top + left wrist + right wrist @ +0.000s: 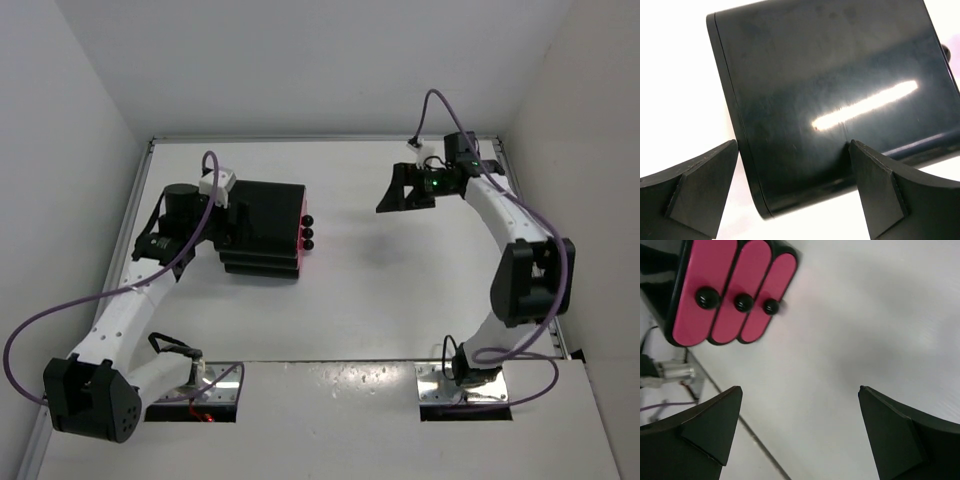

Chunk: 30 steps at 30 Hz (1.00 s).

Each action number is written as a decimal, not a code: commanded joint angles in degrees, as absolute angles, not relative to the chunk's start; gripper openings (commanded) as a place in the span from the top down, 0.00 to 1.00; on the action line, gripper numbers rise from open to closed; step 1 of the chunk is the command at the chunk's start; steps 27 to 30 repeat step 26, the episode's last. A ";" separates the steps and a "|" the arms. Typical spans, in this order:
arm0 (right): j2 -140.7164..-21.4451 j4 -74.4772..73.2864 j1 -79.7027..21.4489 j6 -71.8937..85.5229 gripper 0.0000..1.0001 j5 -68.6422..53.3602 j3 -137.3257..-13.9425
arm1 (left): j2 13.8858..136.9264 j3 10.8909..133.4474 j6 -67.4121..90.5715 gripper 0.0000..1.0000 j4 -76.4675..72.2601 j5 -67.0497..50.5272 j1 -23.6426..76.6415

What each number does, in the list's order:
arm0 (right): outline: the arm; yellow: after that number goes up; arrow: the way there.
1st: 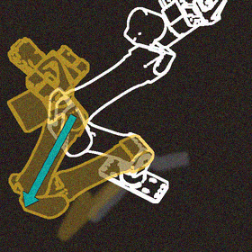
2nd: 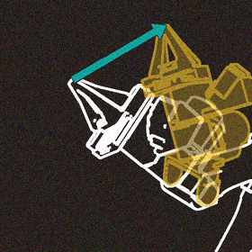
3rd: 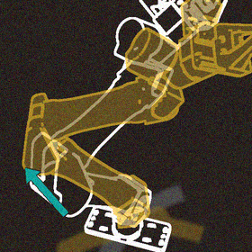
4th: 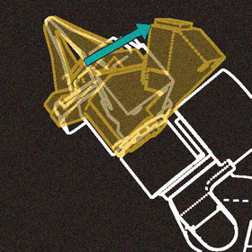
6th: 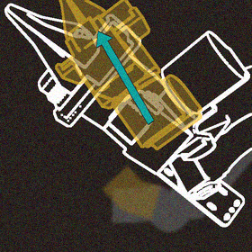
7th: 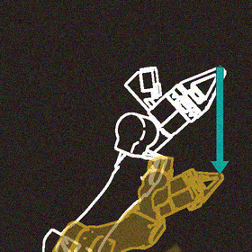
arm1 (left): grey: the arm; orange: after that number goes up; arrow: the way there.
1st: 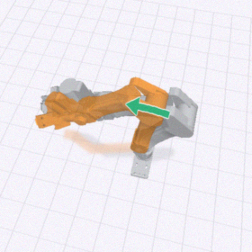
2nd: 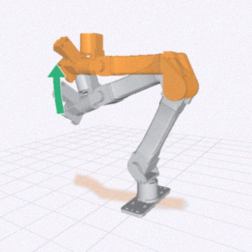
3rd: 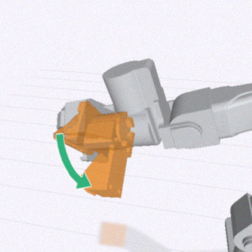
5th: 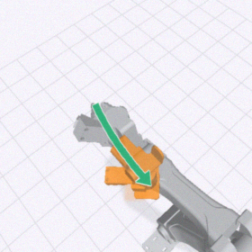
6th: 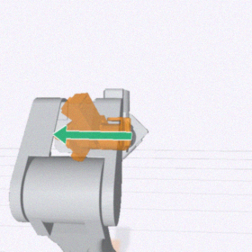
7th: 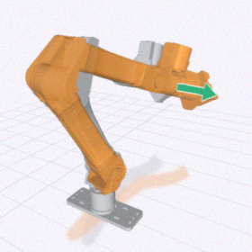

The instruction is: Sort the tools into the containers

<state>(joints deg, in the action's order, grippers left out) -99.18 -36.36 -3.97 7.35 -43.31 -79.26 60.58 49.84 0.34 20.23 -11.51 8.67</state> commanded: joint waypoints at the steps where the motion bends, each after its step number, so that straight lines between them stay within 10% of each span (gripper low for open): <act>1: -91.33 -39.55 -2.56 0.45 0.00 -35.52 -75.69 | 58.89 50.35 0.79 0.01 25.93 -9.93 9.32; 13: -72.96 -40.08 2.20 -0.70 0.00 -30.33 -61.44 | 58.97 71.98 1.85 0.01 33.22 -9.93 6.51; 30: -65.31 -40.08 9.31 -5.62 0.00 -21.97 -52.65 | 49.93 52.49 -5.87 0.01 34.89 0.97 1.59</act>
